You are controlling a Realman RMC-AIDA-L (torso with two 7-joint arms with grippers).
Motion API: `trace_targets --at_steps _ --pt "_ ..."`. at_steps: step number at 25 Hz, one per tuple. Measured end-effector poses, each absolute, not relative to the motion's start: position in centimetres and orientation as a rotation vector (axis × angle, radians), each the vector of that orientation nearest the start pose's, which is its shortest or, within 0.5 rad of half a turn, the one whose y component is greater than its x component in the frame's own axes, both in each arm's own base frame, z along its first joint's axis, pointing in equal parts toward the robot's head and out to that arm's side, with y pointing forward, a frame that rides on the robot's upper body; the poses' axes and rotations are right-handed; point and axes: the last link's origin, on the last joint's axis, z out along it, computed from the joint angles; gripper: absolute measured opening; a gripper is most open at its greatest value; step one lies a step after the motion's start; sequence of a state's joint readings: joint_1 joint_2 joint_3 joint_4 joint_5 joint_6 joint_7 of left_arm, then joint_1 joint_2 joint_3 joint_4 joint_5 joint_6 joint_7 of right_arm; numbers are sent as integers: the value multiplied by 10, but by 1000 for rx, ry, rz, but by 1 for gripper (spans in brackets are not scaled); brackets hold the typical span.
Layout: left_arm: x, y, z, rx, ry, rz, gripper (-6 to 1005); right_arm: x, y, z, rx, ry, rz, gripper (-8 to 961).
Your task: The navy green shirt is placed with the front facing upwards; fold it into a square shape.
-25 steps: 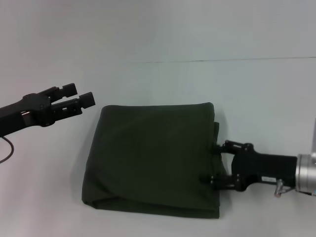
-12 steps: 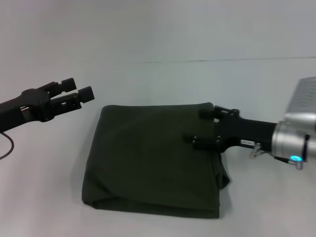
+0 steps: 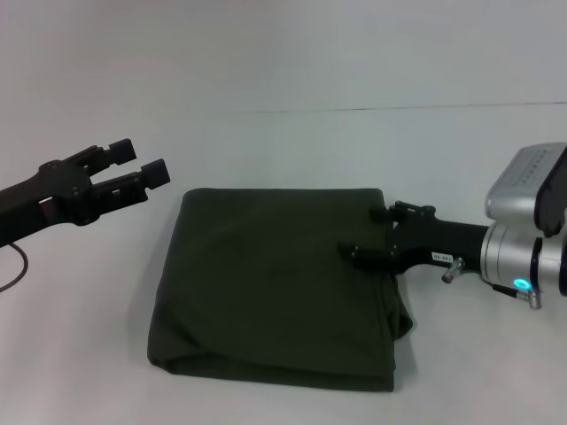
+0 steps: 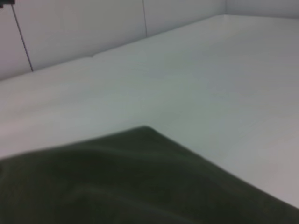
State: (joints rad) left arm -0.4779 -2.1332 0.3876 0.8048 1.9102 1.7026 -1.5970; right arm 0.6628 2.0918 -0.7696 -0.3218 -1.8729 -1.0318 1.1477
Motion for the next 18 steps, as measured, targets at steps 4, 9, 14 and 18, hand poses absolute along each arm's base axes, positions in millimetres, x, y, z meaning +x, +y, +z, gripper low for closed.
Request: trace_targets --at_steps 4,9,14,18 --pt "-261 322 52 -2424 -801 -1064 949 263 362 -51 -2571 532 588 908" --pt "-260 316 43 -2591 -668 -928 948 258 333 -26 -2682 321 717 909" --pt "-256 300 35 -2793 -523 -847 948 260 296 -17 -2852 191 755 912" --pt "-259 290 28 -2904 -529 -770 949 259 270 -24 -2980 111 780 914"
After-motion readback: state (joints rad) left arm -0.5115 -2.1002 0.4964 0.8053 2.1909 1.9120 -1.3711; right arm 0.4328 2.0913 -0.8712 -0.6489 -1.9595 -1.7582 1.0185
